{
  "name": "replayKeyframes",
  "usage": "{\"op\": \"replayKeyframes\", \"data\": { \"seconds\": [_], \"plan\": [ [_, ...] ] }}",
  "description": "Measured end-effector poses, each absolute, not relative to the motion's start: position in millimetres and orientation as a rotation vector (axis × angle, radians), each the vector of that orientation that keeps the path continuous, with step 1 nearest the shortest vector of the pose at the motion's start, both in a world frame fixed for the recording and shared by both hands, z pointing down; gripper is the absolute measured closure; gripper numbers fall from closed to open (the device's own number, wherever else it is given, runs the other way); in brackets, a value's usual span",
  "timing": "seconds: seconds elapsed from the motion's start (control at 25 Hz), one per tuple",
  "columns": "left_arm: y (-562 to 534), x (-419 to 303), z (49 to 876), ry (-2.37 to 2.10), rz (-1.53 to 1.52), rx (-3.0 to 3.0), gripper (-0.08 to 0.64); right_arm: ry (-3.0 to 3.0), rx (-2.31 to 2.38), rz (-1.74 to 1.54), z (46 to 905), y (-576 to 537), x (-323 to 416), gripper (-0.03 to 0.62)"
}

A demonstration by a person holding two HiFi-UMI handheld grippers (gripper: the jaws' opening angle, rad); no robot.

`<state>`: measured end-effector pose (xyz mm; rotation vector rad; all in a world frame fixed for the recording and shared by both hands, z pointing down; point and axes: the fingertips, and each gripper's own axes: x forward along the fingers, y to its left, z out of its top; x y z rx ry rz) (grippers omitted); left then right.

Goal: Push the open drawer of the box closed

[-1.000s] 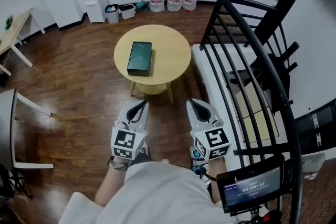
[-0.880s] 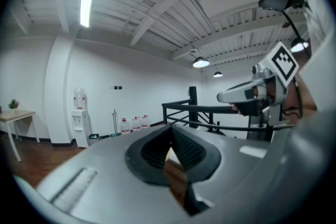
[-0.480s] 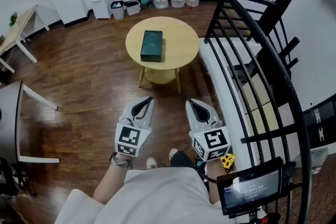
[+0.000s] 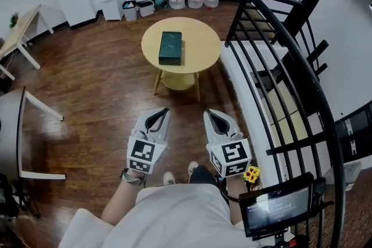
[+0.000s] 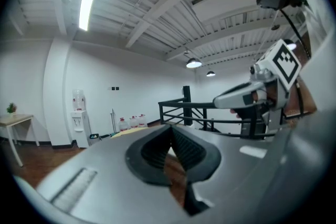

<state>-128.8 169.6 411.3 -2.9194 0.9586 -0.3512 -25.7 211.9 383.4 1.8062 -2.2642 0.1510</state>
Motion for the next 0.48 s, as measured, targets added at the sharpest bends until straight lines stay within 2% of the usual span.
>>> {"op": "replayKeyframes", "data": {
  "seconds": [0.48],
  "plan": [
    [164.4,-130.1,403.6,0.983,-0.317,-2.908,0.552,-2.287,1.792,0.106,377.7,210.7,-29.2,0.590]
  ]
}}
